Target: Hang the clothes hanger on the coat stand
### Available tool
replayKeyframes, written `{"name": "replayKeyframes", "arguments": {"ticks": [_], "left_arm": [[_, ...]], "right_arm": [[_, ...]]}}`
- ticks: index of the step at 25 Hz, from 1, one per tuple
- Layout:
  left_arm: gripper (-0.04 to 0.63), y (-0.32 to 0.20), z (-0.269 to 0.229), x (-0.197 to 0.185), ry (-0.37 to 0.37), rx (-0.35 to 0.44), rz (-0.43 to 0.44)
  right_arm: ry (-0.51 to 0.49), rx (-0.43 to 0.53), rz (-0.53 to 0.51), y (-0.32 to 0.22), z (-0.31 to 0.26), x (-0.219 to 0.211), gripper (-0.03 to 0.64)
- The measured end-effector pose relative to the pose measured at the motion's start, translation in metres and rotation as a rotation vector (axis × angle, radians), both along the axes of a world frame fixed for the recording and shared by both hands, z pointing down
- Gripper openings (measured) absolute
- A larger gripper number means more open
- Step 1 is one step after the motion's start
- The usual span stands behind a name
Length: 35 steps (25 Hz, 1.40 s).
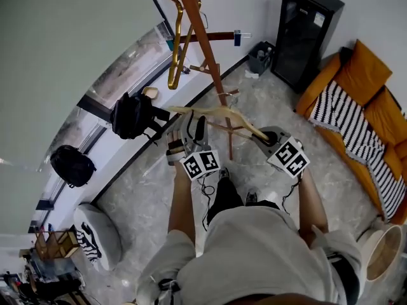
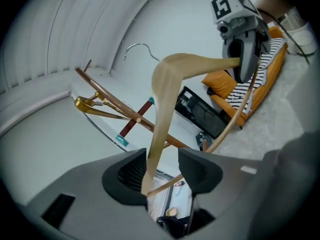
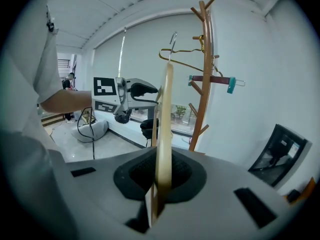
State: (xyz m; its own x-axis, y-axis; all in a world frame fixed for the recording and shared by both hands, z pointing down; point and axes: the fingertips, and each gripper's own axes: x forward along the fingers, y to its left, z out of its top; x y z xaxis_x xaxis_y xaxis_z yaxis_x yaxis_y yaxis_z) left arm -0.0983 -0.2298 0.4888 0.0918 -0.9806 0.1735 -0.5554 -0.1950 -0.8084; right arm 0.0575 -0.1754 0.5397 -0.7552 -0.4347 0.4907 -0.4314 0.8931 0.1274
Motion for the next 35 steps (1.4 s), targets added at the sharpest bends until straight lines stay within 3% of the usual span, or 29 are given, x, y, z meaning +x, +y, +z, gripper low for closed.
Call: {"name": "replayKeyframes", "arguments": {"ticks": [10, 14, 18, 25, 28, 29, 31, 35], "left_arm": [[0.19, -0.045, 0.004, -0.01, -0.045, 0.022, 0.072], [0.096, -0.051, 0.008, -0.018, -0.1, 0.011, 0.056], [0.089, -0.053, 0.013, -0.023, -0.121, -0.023, 0.042], [0.089, -0.053, 0.024, -0.036, -0.05, -0.098, -0.007], [0.089, -0.054, 0.031, -0.038, -0.034, -0.121, -0.016], [0.089, -0.055, 0.033, -0.038, -0.027, -0.124, -0.017], [0.089, -0.056, 0.036, -0.038, -0.01, -0.135, -0.018], [0.088, -0.061, 0.037, -0.038, 0.009, -0.159, -0.014]], "right_arm": [[0.09, 0.022, -0.075, -0.034, -0.003, -0.023, 0.009], [0.12, 0.019, -0.091, -0.04, 0.0, -0.025, 0.009], [0.143, 0.046, -0.094, -0.048, 0.002, -0.027, 0.009], [0.263, 0.283, 0.013, -0.071, -0.008, -0.029, 0.03], [0.294, 0.39, 0.046, -0.079, -0.016, -0.031, 0.146], [0.299, 0.422, 0.047, -0.081, -0.018, -0.033, 0.156], [0.307, 0.472, 0.048, -0.082, -0.021, -0.035, 0.147], [0.343, 0.552, 0.043, -0.083, -0.023, -0.038, 0.057]]}}
